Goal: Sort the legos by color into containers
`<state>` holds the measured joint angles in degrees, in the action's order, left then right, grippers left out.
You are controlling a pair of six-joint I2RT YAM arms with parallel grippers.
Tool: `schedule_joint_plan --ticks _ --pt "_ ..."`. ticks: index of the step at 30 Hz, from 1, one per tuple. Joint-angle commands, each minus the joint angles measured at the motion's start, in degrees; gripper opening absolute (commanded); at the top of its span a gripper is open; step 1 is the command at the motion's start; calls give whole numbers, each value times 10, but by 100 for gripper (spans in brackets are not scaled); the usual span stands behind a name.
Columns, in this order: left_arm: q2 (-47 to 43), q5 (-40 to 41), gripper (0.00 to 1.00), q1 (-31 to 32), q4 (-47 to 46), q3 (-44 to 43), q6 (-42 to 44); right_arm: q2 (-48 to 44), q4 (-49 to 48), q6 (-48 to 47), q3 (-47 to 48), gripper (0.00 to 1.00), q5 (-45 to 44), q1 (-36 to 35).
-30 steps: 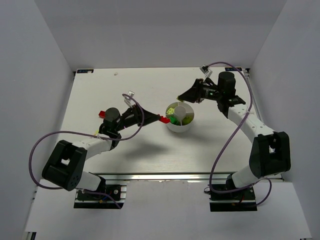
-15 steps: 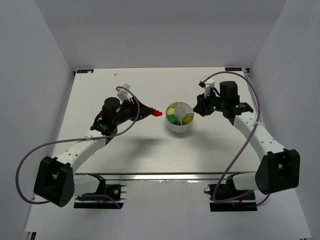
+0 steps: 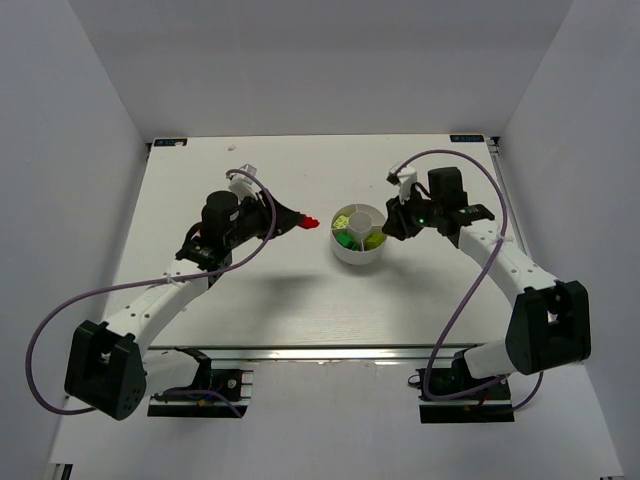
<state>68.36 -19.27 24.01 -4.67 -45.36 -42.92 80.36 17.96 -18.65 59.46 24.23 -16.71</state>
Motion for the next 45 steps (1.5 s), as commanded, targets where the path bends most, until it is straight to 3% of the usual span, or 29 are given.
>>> schedule_joint_plan --ticks 1,20,27,30,39,41,45 --pt "-26 11 0 0 -1 -2 -2 7 -20 -3 12 17 22 -5" --pt "-26 12 0 0 -2 2 -4 47 -56 -11 9 32 21 -22" --pt "-26 12 0 0 -4 4 -4 55 -61 -16 10 53 13 -25" --pt "-26 10 0 0 -6 3 -4 57 -64 -16 8 56 12 -25" --pt "-28 -14 0 0 -18 -5 -5 28 -46 -26 21 58 4 -25" --pt "-27 -25 0 0 -28 -5 -9 10 -26 -44 25 62 0 -25" --pt "-17 -74 0 1 -87 6 -35 -65 -10 -126 15 89 15 -23"
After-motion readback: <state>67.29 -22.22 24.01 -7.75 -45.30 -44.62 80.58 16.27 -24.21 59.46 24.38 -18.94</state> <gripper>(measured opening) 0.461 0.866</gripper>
